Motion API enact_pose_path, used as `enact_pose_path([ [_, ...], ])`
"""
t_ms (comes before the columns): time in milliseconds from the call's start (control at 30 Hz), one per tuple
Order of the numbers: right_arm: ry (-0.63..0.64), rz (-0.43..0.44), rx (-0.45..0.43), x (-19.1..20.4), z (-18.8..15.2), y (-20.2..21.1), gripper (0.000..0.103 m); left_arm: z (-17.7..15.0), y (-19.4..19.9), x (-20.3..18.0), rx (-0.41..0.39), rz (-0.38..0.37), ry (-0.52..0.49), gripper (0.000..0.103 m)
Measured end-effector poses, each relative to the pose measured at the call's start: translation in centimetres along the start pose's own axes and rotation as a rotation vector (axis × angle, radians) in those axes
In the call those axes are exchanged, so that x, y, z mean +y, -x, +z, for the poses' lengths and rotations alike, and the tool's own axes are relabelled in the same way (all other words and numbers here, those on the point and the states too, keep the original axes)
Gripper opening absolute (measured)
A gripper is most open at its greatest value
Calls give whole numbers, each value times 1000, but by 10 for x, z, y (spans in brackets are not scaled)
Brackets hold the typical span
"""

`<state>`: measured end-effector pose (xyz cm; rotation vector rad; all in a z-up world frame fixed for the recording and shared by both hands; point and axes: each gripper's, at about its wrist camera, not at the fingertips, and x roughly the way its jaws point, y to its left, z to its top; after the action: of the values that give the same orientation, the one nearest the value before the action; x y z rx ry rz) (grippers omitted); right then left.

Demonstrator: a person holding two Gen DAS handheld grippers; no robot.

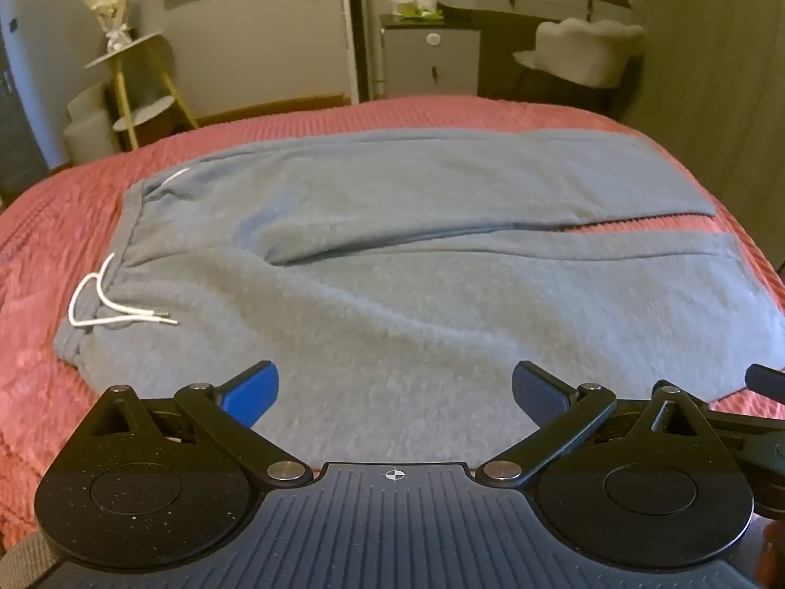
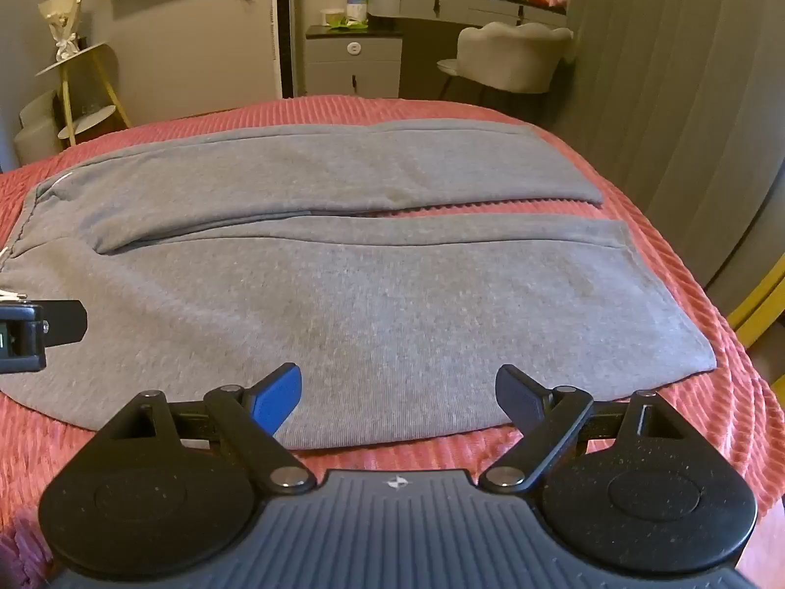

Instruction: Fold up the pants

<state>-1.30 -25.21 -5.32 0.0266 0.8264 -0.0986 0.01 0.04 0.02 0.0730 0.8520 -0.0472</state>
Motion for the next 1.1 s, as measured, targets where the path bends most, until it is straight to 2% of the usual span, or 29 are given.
enact_pose_path([
  [1100, -13, -4, 0, -6, 0, -3, 87, -3, -9, -3, 26, -3, -7, 103],
])
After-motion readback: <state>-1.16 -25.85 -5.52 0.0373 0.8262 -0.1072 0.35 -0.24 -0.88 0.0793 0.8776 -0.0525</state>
